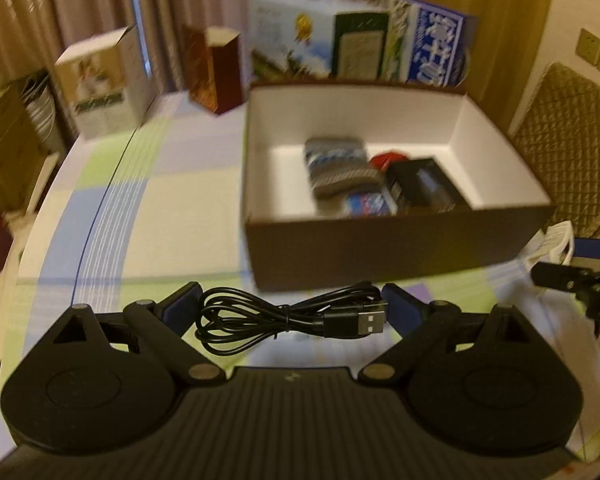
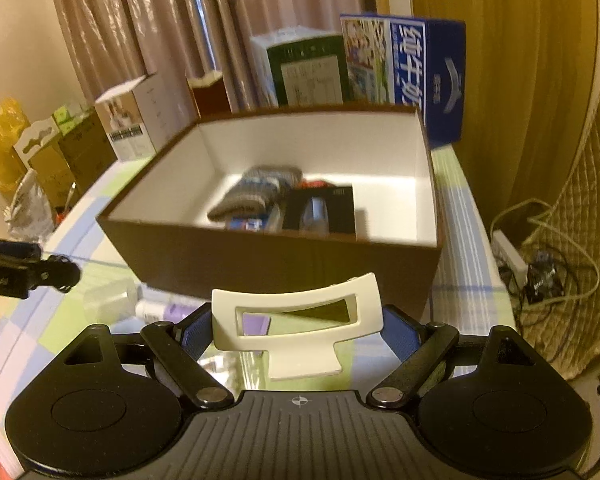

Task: Organize objects
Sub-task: 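Carry the cable into the brown box with the left tool while the right tool drops the clip in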

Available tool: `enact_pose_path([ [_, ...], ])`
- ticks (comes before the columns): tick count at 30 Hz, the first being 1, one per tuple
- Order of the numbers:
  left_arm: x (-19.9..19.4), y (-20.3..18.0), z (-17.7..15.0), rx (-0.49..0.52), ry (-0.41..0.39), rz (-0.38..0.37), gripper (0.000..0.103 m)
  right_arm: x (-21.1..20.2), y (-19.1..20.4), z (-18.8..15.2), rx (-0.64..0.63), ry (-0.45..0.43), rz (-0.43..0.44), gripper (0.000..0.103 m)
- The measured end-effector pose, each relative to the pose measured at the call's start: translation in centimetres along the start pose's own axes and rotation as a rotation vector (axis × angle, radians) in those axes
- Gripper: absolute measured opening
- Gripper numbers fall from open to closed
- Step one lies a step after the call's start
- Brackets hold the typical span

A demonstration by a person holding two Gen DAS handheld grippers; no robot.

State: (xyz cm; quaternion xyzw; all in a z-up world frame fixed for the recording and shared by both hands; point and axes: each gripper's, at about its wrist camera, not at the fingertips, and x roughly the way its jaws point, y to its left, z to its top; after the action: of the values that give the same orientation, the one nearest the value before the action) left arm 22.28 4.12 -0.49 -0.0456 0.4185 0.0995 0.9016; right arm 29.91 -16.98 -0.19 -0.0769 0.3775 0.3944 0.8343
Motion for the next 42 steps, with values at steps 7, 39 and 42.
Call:
enact_pose_path([
  [7, 1.4, -2.1, 4.4, 0.073, -0.055, -0.026, 0.094, 0.0, -1.0, 3.1, -0.006, -0.057, 0.004, 0.084],
  [39, 19.3, -2.0, 16.2, 0.184, 0.108, 0.044, 0.094, 12.6, -5.4, 13.3, 0.023, -0.019, -0.090, 0.084],
  [42, 20.3, -1.9, 16.8, 0.191, 0.109, 0.054, 0.094, 13.3, -5.6, 13.7, 0.035, -0.013, -0.097, 0.084],
])
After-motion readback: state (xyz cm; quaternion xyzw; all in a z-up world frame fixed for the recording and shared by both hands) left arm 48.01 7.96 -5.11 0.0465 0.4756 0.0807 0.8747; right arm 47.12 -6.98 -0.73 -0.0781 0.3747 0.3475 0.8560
